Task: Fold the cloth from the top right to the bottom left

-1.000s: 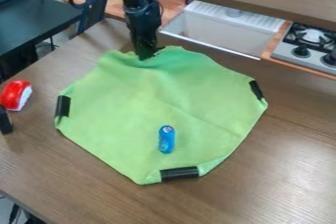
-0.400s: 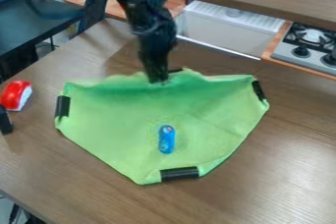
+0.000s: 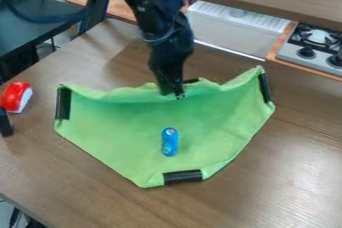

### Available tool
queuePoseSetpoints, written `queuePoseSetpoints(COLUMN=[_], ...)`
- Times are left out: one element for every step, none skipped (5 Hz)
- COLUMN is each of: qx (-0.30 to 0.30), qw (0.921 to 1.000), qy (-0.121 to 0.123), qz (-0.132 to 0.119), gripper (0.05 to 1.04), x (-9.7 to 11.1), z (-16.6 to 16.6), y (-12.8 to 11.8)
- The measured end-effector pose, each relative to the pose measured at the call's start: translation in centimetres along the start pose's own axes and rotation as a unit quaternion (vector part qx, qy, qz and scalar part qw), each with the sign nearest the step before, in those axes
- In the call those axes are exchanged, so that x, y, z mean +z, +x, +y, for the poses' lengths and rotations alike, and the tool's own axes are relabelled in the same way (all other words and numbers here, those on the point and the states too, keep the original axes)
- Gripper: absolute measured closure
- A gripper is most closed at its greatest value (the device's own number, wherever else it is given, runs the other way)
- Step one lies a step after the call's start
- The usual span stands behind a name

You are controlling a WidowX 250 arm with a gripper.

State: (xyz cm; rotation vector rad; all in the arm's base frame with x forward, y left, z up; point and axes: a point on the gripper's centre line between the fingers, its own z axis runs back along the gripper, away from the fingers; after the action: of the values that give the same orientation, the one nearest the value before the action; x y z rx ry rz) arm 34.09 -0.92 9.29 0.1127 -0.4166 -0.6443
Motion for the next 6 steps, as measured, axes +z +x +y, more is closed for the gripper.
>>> queuePoseSetpoints(qx=[-0.001, -0.015, -0.034, -0.041, -0.021, -0.005], qw=[1.0, 0.9999, 0.9994, 0.999, 0.9989, 0.9992], qy=[-0.003, -0.004, 0.009, 0.018, 0.041, 0.04], qz=[-0.003, 0.004, 0.001, 0.006, -0.001, 0.009], gripper=[1.033, 1.033, 1.033, 1.015, 0.886, 0.639], x=[1.1, 1.1, 1.2, 0.5, 0.1, -0.1], z=[-1.2, -3.2, -5.0, -7.0, -7.9, -7.9], y=[0.1, -0.2, -0.9, -1.7, -2.3, -2.3])
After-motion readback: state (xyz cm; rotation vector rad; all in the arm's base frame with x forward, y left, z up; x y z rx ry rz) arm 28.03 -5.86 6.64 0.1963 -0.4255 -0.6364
